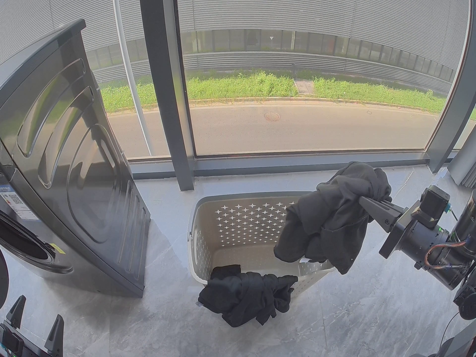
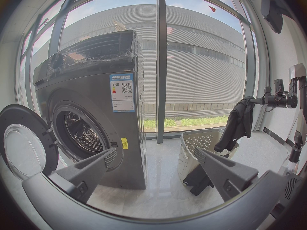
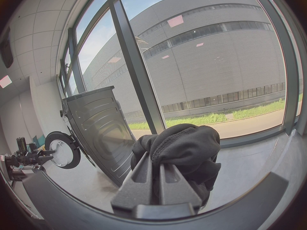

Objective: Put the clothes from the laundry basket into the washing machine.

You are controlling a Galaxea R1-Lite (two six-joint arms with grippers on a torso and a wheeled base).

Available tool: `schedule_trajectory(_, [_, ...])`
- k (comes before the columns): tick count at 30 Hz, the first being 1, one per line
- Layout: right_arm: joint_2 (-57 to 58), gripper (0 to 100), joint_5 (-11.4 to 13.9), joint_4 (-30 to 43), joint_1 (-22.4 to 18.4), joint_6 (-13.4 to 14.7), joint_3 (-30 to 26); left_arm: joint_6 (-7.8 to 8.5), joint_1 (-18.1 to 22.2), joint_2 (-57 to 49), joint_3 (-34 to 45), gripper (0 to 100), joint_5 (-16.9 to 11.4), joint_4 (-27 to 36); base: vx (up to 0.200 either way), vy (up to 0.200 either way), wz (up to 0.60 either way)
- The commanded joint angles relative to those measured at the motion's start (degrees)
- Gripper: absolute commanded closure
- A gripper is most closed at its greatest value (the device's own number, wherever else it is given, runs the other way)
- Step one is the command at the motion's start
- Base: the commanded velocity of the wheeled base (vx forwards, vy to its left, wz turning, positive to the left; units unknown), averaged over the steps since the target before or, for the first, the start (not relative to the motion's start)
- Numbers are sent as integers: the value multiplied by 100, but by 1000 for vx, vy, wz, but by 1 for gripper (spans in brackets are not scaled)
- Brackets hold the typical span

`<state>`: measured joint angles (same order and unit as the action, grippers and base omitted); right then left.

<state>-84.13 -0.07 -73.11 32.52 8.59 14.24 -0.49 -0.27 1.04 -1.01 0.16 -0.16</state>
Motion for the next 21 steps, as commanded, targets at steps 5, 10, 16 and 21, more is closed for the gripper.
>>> schedule_trajectory(5, [151, 100, 7, 16, -44, 11, 0, -4, 0, -104, 84, 0, 2, -2, -40, 0, 0])
schedule_trajectory(10, [186, 100, 16, 227, 0, 37, -44, -13, 0, -104, 84, 0, 2, -2, 0, 0, 0])
schedule_trajectory(16, [248, 100, 7, 332, 26, 55, -44, -22, -8, -104, 84, 0, 2, 7, 0, 200, 0])
schedule_trajectory(21, [274, 100, 7, 323, 43, 55, -53, -22, -8, -104, 84, 0, 2, -2, 0, 200, 0])
